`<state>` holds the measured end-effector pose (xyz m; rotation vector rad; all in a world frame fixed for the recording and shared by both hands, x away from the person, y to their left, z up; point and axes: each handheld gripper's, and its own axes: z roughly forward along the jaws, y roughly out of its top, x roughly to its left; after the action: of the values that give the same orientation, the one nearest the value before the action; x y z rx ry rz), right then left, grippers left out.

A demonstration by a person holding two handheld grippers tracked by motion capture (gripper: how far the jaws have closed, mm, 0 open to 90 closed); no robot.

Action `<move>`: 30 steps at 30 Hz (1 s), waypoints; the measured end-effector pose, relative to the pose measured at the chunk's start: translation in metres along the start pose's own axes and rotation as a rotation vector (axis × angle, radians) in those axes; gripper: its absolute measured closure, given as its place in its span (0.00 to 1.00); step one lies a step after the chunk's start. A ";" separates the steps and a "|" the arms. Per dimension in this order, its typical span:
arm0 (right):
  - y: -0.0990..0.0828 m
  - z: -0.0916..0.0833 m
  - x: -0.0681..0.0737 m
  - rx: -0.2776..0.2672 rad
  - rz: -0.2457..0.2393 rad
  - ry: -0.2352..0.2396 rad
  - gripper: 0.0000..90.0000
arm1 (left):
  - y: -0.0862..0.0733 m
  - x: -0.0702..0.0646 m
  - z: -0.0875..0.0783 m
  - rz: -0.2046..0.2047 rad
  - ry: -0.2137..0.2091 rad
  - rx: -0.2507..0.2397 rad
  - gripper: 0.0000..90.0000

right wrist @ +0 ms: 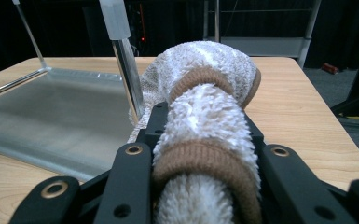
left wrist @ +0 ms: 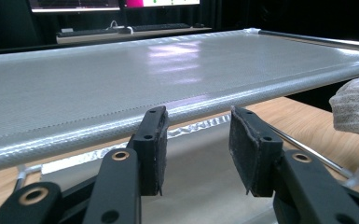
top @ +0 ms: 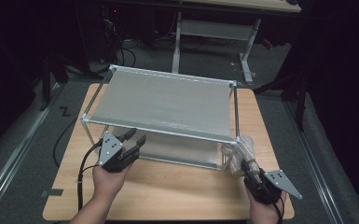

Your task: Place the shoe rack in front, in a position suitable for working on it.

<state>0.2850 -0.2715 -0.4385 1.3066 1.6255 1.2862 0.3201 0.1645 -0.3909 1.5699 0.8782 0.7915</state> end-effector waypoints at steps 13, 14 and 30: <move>-0.001 -0.001 -0.003 0.001 0.002 -0.004 0.74 | 0.004 0.011 0.027 -0.028 0.014 0.025 0.64; -0.001 -0.001 -0.003 0.002 0.003 -0.004 0.74 | 0.004 0.012 0.029 -0.027 0.016 0.026 0.64; -0.004 0.003 -0.002 0.014 0.012 0.008 0.75 | 0.007 0.017 0.048 0.000 0.027 0.053 0.64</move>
<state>0.2867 -0.2725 -0.4434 1.3225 1.6375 1.2912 0.3710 0.1552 -0.3912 1.6089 0.9256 0.7962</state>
